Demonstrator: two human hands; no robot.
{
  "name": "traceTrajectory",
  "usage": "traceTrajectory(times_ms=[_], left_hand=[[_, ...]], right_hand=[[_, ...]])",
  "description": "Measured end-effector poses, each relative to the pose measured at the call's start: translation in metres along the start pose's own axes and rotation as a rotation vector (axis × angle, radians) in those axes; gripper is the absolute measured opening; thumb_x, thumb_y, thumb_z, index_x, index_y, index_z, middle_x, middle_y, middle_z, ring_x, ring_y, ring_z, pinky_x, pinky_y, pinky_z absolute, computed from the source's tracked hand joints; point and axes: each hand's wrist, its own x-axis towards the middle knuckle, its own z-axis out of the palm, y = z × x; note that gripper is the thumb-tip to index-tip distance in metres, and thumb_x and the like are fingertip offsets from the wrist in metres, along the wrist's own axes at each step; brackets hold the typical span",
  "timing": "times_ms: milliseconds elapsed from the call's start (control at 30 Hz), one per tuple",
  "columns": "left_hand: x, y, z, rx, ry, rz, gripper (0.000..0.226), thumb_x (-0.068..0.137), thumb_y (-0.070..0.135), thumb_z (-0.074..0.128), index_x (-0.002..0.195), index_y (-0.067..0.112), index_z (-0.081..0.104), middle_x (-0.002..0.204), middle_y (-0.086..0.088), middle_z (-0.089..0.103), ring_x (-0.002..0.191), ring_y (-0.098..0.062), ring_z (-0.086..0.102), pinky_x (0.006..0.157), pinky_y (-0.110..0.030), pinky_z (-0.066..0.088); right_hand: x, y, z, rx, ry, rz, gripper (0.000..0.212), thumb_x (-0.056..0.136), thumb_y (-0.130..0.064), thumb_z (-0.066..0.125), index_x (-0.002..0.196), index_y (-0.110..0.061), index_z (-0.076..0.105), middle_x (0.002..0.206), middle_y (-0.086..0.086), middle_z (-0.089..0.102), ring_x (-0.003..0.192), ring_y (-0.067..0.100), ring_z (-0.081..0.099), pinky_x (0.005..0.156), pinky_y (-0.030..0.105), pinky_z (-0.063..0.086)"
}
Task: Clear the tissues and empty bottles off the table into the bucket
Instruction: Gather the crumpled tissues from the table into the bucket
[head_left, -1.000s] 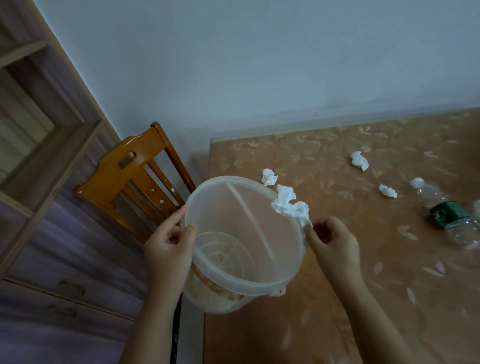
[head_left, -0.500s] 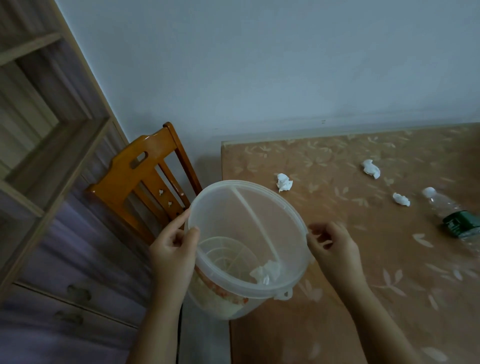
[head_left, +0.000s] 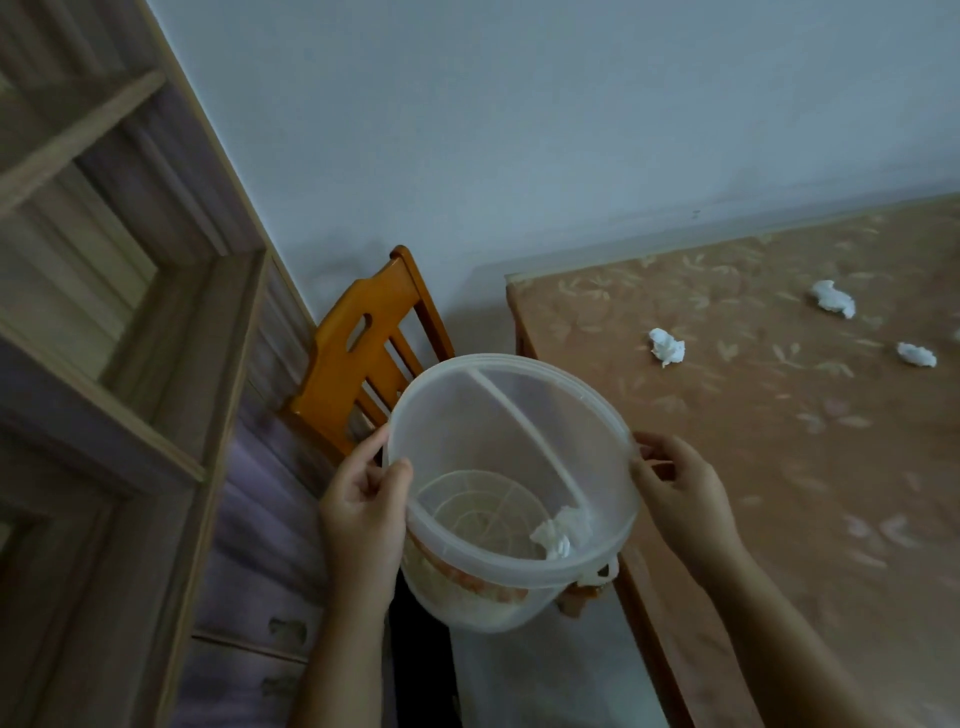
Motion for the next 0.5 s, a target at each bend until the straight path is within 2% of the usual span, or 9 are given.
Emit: traceTrajectory(times_ms=[100,200,267,400,500], left_hand=[[0.017,-0.003,-0.018,-0.016,-0.014,0.007,0.035,0.082,0.012,0.061,0.095,0.045,0.058,0.083,0.010,0.065,0.070,0.006,0.062,0.053,-0.013,0.047],[0.029,-0.006,-0.030,-0.027,-0.030,0.026,0.035,0.082,0.013,0.060,0.095,0.045,0.058,0.082,0.010,0.065,0.071,0.004,0.062,0.055,-0.014,0.047],[0.035,-0.010,-0.034,-0.038,-0.038,0.020,0.034,0.082,0.014,0.060,0.099,0.044,0.059,0.081,0.012,0.065,0.071,0.005,0.062,0.055,-0.013,0.047],[0.046,-0.015,-0.038,-0.060,-0.050,0.017,0.036,0.082,0.012,0.060,0.094,0.045,0.057,0.080,0.010,0.064,0.067,0.007,0.060,0.057,-0.017,0.046],[0.056,-0.019,-0.036,-0.060,-0.056,0.022,0.034,0.082,0.010,0.060,0.093,0.043,0.057,0.077,0.008,0.061,0.061,0.008,0.057,0.051,-0.011,0.047]], right_hand=[[-0.004,-0.013,0.018,-0.012,0.018,-0.006,0.024,0.086,-0.020,0.054,0.109,-0.025,0.059,0.095,-0.005,0.064,0.076,0.003,0.061,0.052,0.011,0.043],[-0.004,-0.024,0.029,-0.001,0.043,-0.018,0.026,0.085,-0.020,0.053,0.110,-0.023,0.060,0.097,-0.001,0.064,0.078,0.004,0.061,0.055,0.012,0.041],[-0.003,-0.030,0.035,0.026,0.046,-0.013,0.025,0.085,-0.018,0.053,0.108,-0.024,0.060,0.099,0.000,0.063,0.080,0.005,0.061,0.060,0.017,0.044],[0.002,-0.036,0.045,0.060,0.068,0.000,0.025,0.084,-0.016,0.054,0.106,-0.027,0.061,0.102,0.002,0.063,0.080,0.007,0.061,0.067,0.024,0.048],[0.009,-0.038,0.052,0.074,0.068,0.000,0.024,0.084,-0.016,0.054,0.100,-0.033,0.059,0.103,0.001,0.062,0.082,0.009,0.061,0.075,0.033,0.052]])
